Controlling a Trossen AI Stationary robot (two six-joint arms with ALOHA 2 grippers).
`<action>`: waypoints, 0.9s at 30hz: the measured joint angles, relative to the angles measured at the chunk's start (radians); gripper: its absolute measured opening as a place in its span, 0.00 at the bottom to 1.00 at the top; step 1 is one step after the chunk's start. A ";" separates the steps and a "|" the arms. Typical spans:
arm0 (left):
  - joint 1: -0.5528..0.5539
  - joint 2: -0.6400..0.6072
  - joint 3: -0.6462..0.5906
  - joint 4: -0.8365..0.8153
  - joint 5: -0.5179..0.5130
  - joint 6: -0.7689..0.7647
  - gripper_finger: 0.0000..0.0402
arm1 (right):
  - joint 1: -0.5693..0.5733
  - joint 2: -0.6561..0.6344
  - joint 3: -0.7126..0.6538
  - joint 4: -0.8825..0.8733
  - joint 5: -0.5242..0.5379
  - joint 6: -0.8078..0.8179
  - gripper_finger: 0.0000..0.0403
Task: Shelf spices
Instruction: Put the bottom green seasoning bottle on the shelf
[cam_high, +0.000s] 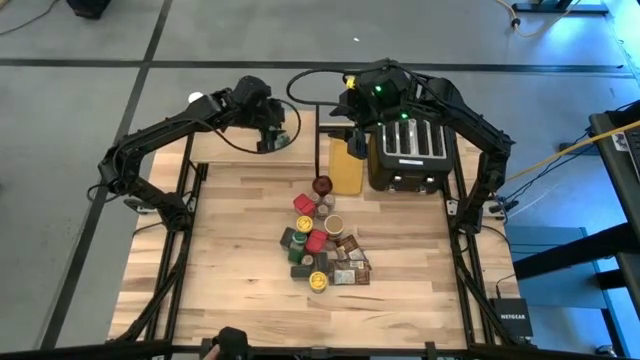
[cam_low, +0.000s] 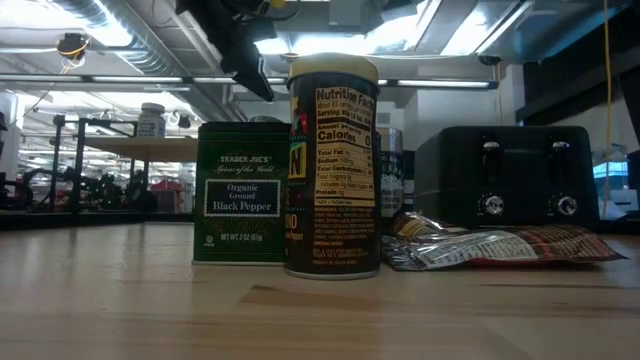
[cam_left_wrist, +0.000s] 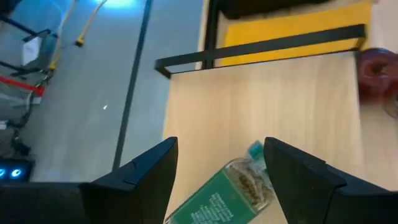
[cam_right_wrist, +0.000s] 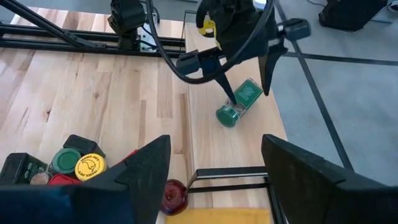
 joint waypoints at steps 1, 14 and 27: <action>0.001 0.006 0.000 -0.008 0.004 0.004 0.58 | 0.000 0.001 0.000 0.000 -0.002 0.000 0.64; 0.040 0.061 0.000 -0.122 0.020 0.007 0.58 | 0.000 0.003 -0.079 0.009 -0.018 -0.023 0.64; 0.039 0.061 0.000 -0.119 0.057 0.050 0.58 | 0.000 0.003 -0.082 0.037 -0.018 -0.023 0.64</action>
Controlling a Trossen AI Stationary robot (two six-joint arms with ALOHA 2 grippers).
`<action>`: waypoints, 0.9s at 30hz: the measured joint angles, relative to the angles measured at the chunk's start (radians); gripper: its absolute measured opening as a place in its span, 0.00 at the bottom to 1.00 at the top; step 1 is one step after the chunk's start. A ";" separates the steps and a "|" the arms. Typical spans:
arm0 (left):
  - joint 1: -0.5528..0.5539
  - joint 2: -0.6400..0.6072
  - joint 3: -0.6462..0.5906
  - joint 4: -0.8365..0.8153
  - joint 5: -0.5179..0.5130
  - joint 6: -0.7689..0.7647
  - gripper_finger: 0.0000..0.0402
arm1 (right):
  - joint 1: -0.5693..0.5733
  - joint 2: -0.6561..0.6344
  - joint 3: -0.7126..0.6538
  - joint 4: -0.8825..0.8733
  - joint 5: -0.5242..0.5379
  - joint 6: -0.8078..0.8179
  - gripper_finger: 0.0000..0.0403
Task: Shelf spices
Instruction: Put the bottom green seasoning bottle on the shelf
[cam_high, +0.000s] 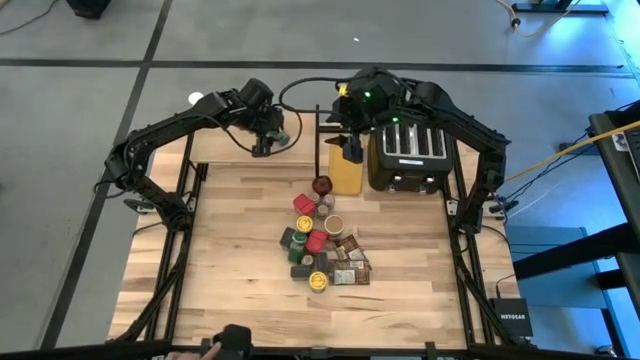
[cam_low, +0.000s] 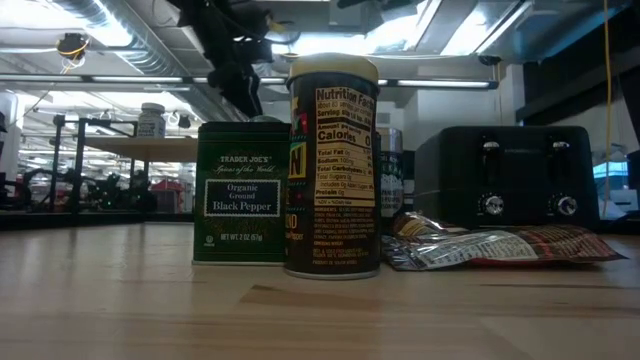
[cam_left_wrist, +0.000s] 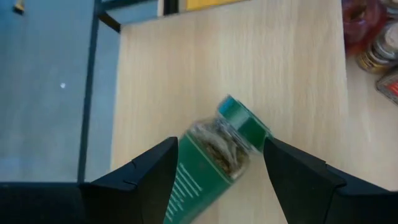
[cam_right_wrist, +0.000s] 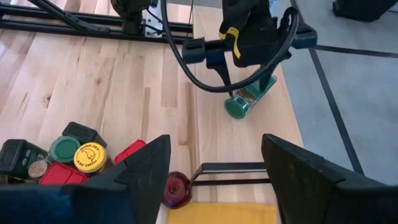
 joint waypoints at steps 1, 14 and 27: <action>0.000 0.000 0.000 0.007 0.000 0.013 0.58 | 0.000 0.000 0.000 0.001 0.000 0.000 0.64; -0.004 0.074 0.007 0.002 -0.002 0.092 0.58 | 0.000 0.000 0.000 0.001 0.000 0.000 0.64; -0.032 0.086 0.005 -0.022 -0.004 0.063 0.58 | 0.000 0.000 0.001 0.000 0.000 0.000 0.64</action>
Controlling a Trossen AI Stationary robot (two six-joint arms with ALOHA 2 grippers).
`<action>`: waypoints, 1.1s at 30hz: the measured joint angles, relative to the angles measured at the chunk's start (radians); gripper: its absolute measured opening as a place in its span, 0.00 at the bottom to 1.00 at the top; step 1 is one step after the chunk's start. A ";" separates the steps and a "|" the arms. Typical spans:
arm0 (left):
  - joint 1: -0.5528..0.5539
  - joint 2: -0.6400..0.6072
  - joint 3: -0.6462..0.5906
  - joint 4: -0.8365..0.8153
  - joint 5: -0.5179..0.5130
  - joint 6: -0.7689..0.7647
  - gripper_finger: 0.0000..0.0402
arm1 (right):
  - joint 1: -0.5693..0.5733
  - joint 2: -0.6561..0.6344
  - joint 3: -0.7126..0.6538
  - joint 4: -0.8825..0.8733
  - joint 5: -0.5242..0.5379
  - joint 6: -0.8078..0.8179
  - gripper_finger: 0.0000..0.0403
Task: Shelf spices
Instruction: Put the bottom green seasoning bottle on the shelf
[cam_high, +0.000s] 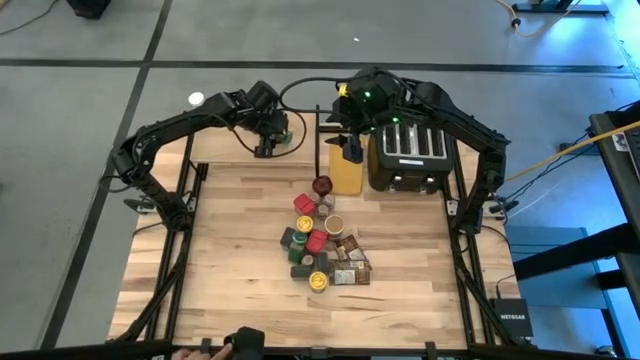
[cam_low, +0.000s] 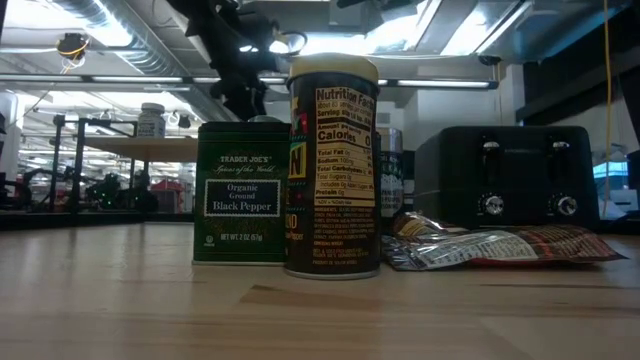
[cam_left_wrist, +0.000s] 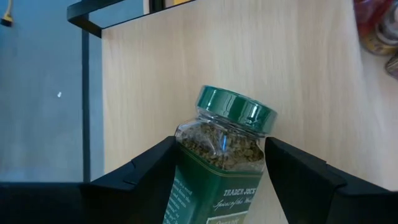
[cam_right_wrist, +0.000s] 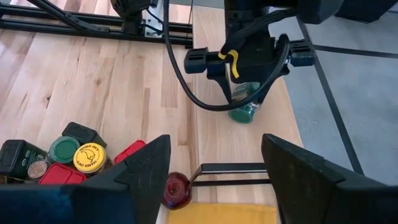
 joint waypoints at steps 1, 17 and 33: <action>-0.004 0.000 0.000 -0.005 0.000 -0.008 0.58 | 0.000 0.000 0.000 0.000 0.000 0.000 0.64; -0.026 -0.043 -0.009 0.023 -0.044 -0.141 0.58 | 0.000 0.000 0.000 0.001 0.000 0.001 0.64; -0.016 0.007 -0.006 0.036 -0.109 -0.089 0.58 | 0.000 0.000 0.000 0.007 0.000 0.003 0.64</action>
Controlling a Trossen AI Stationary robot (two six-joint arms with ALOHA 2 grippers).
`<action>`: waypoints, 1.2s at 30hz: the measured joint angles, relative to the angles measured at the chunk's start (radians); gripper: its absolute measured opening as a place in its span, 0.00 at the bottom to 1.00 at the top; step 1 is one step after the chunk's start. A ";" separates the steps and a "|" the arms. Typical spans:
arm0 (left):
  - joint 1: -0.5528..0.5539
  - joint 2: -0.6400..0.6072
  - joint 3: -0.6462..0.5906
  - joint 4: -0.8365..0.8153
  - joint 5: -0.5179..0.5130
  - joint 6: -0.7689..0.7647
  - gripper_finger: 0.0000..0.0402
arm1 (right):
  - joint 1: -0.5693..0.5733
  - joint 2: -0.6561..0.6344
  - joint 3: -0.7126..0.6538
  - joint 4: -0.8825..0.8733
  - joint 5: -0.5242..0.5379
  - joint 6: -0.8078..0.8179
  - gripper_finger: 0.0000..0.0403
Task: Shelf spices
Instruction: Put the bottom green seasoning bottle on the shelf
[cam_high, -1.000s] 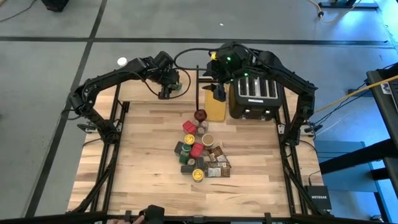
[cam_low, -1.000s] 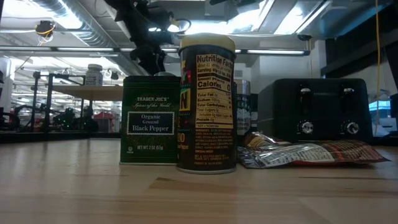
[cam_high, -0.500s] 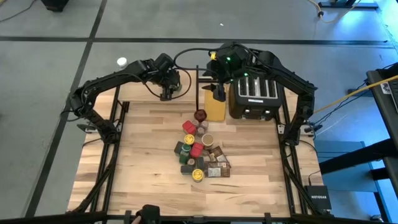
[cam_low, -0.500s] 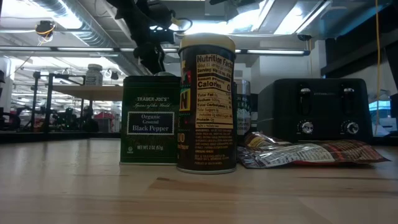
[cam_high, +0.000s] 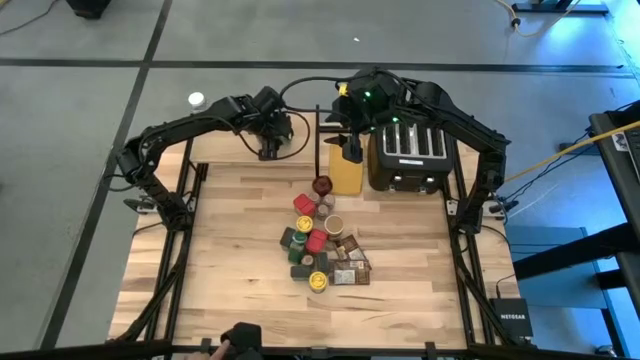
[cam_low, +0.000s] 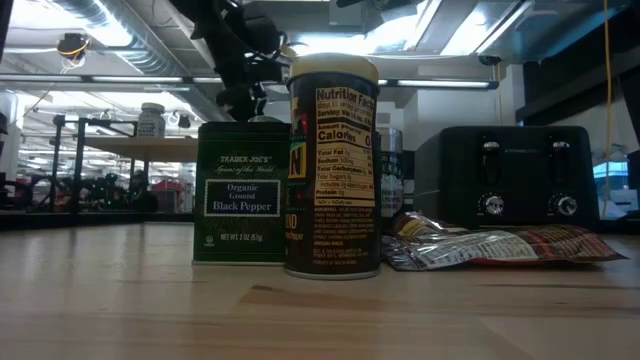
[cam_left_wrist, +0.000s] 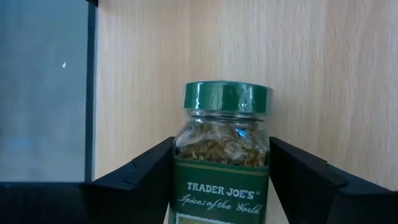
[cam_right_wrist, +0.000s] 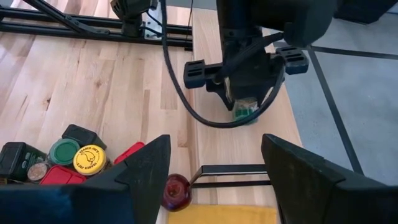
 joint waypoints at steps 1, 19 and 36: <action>0.000 0.001 0.000 0.001 -0.002 0.001 0.58 | 0.000 0.000 0.000 0.000 0.000 0.000 0.64; -0.014 -0.042 0.000 0.018 -0.009 -0.150 0.48 | 0.000 0.000 0.000 0.002 -0.007 0.000 0.64; -0.040 -0.303 -0.114 0.263 0.082 -0.442 0.48 | 0.000 0.000 0.000 -0.006 -0.007 0.000 0.64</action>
